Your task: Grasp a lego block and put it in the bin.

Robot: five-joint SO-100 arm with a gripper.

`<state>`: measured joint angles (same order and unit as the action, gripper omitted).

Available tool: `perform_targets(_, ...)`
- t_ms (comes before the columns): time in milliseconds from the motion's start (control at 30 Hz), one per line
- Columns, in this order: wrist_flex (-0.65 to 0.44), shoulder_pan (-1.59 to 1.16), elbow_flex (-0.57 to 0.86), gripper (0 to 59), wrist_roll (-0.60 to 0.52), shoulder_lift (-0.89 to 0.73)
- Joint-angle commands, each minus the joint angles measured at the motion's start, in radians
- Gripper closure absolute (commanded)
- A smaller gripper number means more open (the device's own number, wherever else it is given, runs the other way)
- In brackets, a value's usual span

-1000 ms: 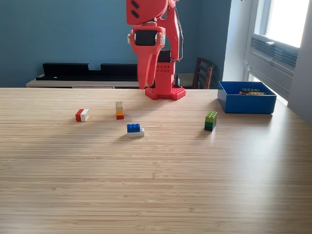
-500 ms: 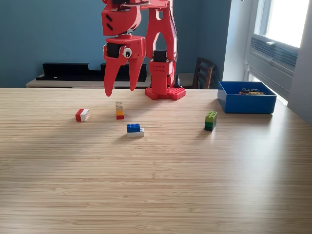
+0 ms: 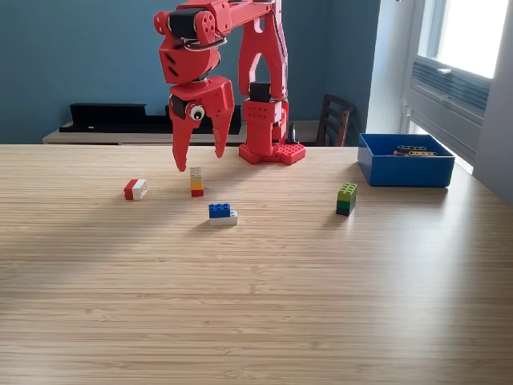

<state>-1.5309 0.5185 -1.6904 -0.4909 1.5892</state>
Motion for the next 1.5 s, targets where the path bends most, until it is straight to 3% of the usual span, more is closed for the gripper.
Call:
perform_targets(33,0.009,0.026,-0.025,28.0,0.0,0.098)
perform_targets(333,0.034,0.054,-0.106,27.7,0.009,0.098)
perform_targets(733,0.19,0.063,-0.252,28.1,0.009,0.098)
perform_targets(867,0.244,0.063,-0.308,34.5,0.009,0.098)
perform_targets(1033,0.275,0.064,-0.344,52.2,0.009,0.098)
perform_targets(1067,0.275,0.064,-0.344,53.6,0.009,0.098)
perform_targets(1333,0.272,0.063,-0.325,58.5,0.032,0.098)
perform_targets(1500,0.207,0.058,-0.195,58.5,0.087,0.098)
